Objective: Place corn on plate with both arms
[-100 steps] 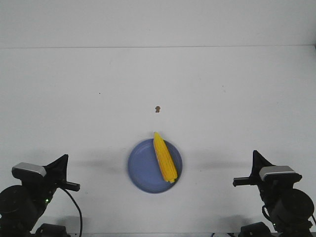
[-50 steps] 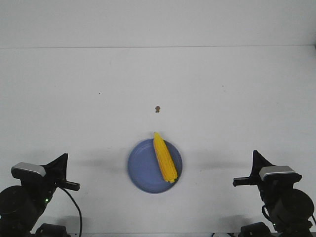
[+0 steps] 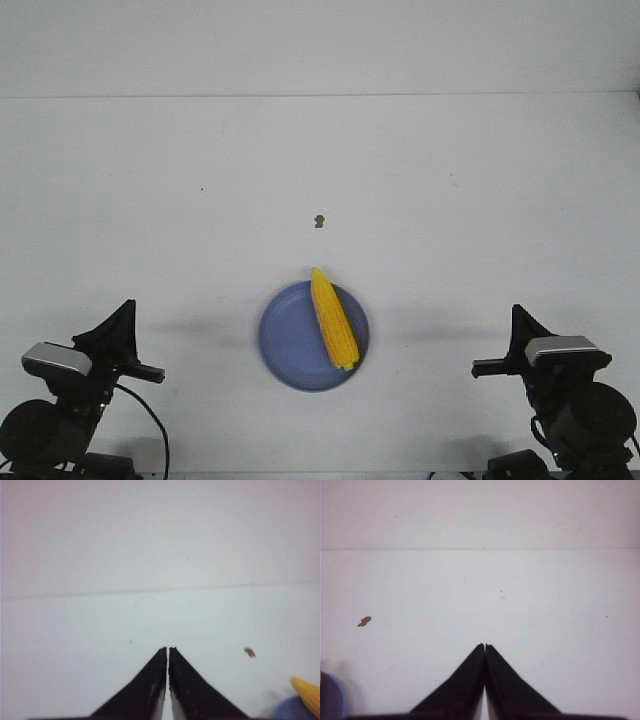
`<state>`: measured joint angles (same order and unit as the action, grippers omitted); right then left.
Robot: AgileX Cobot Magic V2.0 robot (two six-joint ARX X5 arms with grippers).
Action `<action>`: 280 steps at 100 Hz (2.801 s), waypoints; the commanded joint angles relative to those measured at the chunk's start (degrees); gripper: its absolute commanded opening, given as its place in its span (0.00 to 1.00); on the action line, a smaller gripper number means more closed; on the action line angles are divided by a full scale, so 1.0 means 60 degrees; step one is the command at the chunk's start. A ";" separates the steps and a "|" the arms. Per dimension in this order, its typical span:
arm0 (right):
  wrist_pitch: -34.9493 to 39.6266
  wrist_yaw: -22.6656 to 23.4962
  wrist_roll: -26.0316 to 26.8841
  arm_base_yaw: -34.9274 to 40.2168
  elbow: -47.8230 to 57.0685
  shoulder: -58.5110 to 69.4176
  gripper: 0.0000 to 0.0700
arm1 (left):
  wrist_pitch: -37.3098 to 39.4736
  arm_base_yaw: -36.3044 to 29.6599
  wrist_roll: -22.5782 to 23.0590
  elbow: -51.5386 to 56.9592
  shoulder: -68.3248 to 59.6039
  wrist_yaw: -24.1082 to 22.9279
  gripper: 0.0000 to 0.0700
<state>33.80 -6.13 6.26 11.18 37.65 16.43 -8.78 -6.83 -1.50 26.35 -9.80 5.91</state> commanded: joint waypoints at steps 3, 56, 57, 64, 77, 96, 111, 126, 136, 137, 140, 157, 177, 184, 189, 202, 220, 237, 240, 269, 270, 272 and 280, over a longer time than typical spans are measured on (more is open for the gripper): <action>-0.0131 -0.0022 0.0051 0.0007 0.0029 0.0007 0.00 | 0.0692 0.0080 0.0178 -0.0546 0.0353 -0.0029 0.02; -0.0131 -0.0022 0.0051 0.0007 0.0033 0.0007 0.00 | 0.2408 0.0138 0.0186 -0.3180 0.1603 -0.0029 0.02; -0.0131 -0.0022 0.0051 0.0007 0.0033 0.0007 0.00 | 0.2459 0.0138 0.0197 -0.3213 0.1603 -0.0029 0.02; -0.0131 -0.0022 0.0051 0.0007 0.0033 0.0007 0.00 | 0.2750 0.0142 0.0226 -0.3450 0.1603 -0.0029 0.02; -0.0131 -0.0022 0.0051 0.0007 0.0033 0.0007 0.00 | 0.3333 0.0233 0.0211 -0.3920 0.1603 -0.0029 0.02; -0.0131 -0.0022 0.0051 0.0007 0.0033 0.0007 0.00 | 0.3621 0.0419 0.0219 -0.4262 0.1603 -0.0055 0.02; -0.0131 -0.0022 0.0051 0.0007 0.0033 0.0007 0.00 | 0.3694 0.0572 0.0215 -0.4262 0.1603 -0.0251 0.02; -0.0131 -0.0022 0.0051 0.0007 0.0033 0.0007 0.00 | 0.3687 0.0583 0.0106 -0.4262 0.1603 -0.0248 0.02; -0.0131 -0.0022 0.0051 0.0007 0.0033 0.0007 0.00 | 0.3690 0.0583 -0.0113 -0.4258 0.1603 -0.0248 0.02; -0.0131 -0.0022 0.0051 0.0007 0.0033 0.0007 0.00 | 0.3687 0.0583 -0.0120 -0.4258 0.1603 -0.0248 0.02; -0.0131 -0.0022 0.0051 0.0007 0.0033 0.0007 0.00 | 0.3668 0.0583 -0.0117 -0.4258 0.1603 -0.0248 0.02; -0.0131 -0.0022 0.0051 0.0007 0.0033 0.0007 0.00 | 0.3665 0.0583 -0.0117 -0.4258 0.1603 -0.0248 0.02; -0.0131 -0.0022 0.0051 0.0007 0.0033 0.0007 0.00 | 0.3665 0.0583 -0.0117 -0.4258 0.1603 -0.0248 0.02; -0.0131 -0.0022 0.0051 0.0007 0.0033 0.0007 0.00 | 0.3665 0.0583 -0.0117 -0.4258 0.1603 -0.0248 0.02; -0.0131 -0.0022 0.0051 0.0007 0.0033 0.0007 0.00 | 0.3665 0.0583 -0.0117 -0.4258 0.1603 -0.0248 0.02; -0.0131 -0.0022 0.0051 0.0007 0.0033 0.0007 0.00 | 0.3665 0.0583 -0.0117 -0.4258 0.1603 -0.0248 0.02; -0.0135 -0.0044 -0.0117 -0.0036 0.0029 -0.0058 0.00 | 0.3665 0.0583 -0.0117 -0.4258 0.1603 -0.0248 0.02; -0.0353 -0.0062 -0.0302 -0.0244 -0.0204 -0.0259 0.00 | 0.3665 0.0583 -0.0117 -0.4258 0.1603 -0.0248 0.02; -0.0576 -0.0062 -0.0306 -0.0299 -0.0353 -0.0328 0.00 | 0.3665 0.0583 -0.0117 -0.4258 0.1603 -0.0248 0.02; -0.2914 0.0018 -0.0281 -0.0925 -0.2393 -0.1661 0.00 | 0.3665 0.0583 -0.0117 -0.4258 0.1603 -0.0248 0.02; -0.2983 0.0018 -0.0270 -0.0947 -0.2463 -0.1716 0.00 | 0.3665 0.0583 -0.0117 -0.4258 0.1603 -0.0248 0.02; -0.3107 0.0018 -0.0259 -0.0998 -0.2597 -0.1832 0.00 | 0.3665 0.0583 -0.0117 -0.4258 0.1603 -0.0248 0.02; -0.3548 0.0022 -0.0251 -0.1206 -0.3082 -0.2288 0.00 | 0.3665 0.0583 -0.0117 -0.4258 0.1603 -0.0248 0.02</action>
<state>14.59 -6.07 4.86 4.64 20.56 4.32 12.62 -3.40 -2.07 1.93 -0.25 4.49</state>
